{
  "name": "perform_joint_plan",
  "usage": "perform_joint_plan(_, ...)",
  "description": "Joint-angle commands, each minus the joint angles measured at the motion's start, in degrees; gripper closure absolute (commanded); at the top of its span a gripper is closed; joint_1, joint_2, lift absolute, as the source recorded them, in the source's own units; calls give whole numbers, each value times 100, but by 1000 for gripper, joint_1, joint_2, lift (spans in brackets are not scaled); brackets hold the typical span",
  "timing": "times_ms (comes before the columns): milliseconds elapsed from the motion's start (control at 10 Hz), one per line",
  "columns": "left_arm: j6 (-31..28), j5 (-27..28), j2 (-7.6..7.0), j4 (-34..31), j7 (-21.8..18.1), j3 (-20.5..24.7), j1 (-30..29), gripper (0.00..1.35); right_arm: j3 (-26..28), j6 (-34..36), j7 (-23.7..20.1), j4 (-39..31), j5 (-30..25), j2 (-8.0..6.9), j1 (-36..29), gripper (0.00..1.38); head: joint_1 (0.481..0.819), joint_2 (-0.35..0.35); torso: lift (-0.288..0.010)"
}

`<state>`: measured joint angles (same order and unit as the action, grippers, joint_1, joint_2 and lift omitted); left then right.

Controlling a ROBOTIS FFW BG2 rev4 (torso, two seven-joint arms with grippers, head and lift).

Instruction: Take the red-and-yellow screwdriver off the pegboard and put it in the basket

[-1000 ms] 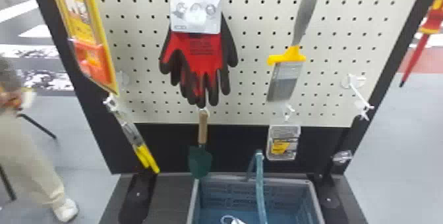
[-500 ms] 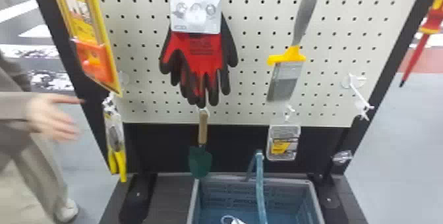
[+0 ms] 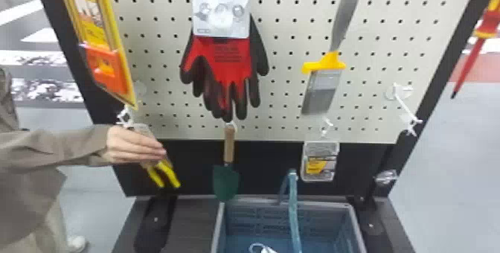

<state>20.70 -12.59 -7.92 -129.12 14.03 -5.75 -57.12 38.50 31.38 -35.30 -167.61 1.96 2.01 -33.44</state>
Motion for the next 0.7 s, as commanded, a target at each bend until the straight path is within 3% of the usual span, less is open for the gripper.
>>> perform_joint_plan(0,31,64,28,-5,3,39,61,104,8,-36,-144,244,68,10,68,481,549,0,-100)
perform_joint_plan(300,57,178,203,-5,-103,153,0,128,8,-168,-302,483,200,-51,-104,483,549,0,-100)
perform_joint_plan(400,57,222,230,-5,-155,188,12,124,-1,-352,-302,567,208,-174,-227,483,549,0,-100)
perform_joint_plan(600,83,249,230,-5,-173,197,12,124,-168,-695,-293,891,481,-206,-461,481,549,0,-100)
